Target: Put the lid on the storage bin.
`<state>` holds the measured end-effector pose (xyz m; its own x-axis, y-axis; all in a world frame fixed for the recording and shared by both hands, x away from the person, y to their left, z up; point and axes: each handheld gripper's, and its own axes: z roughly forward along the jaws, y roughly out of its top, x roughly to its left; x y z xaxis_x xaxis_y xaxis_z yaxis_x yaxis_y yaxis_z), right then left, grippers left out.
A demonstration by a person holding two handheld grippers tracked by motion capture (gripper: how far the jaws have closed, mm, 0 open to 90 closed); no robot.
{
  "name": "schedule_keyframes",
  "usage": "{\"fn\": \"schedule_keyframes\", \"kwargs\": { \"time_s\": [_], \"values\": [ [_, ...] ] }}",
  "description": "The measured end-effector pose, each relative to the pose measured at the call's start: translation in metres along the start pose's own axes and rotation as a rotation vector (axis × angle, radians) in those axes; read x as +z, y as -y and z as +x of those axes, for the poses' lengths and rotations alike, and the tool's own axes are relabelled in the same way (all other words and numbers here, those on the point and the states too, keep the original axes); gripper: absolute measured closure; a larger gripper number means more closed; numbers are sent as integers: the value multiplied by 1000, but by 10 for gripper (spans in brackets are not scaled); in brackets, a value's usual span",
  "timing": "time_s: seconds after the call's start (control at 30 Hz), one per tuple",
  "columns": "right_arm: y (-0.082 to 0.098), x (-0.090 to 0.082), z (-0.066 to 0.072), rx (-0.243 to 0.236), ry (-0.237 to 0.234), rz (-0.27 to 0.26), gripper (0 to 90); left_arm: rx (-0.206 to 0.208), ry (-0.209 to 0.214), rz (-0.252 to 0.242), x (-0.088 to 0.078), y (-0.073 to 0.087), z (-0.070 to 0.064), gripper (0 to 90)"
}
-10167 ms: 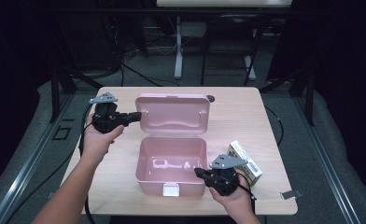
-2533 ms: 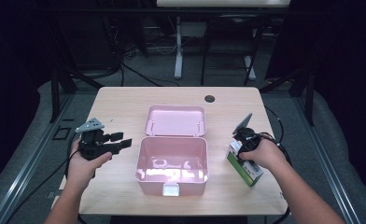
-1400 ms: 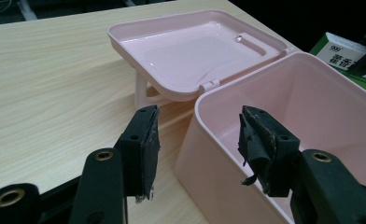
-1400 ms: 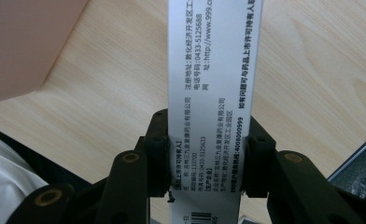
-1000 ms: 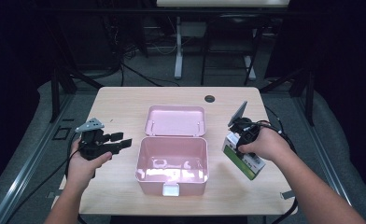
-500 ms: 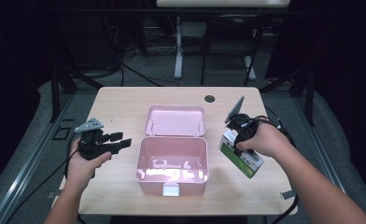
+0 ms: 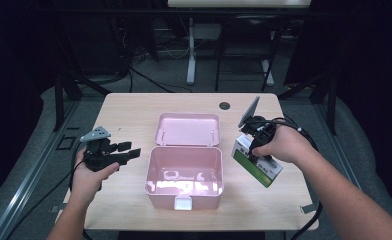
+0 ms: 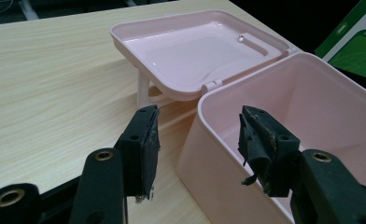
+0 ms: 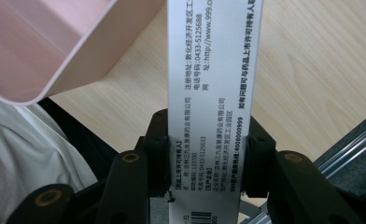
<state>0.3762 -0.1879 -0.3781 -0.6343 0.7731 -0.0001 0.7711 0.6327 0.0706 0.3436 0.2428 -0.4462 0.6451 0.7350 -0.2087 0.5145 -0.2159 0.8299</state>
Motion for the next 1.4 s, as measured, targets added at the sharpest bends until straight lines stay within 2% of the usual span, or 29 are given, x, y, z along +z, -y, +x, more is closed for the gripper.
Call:
{"fn": "schedule_keyframes", "kwargs": {
  "time_s": [0.3, 0.67, 0.9, 1.4],
  "values": [
    [-6, -17, 16, -76, 0, -1, 614, -4, 2, 0, 0, 0, 0, 478],
    [-16, -30, 36, -168, 10, 3, 614, -10, 2, -1, 0, 0, 0, 478],
    [-26, -32, 52, -234, 16, 9, 614, -10, 5, -3, 0, 0, 1, 478],
    [-51, -26, 86, -339, 13, 19, 613, -11, 5, -4, 0, 0, 2, 478]
  ]
}}
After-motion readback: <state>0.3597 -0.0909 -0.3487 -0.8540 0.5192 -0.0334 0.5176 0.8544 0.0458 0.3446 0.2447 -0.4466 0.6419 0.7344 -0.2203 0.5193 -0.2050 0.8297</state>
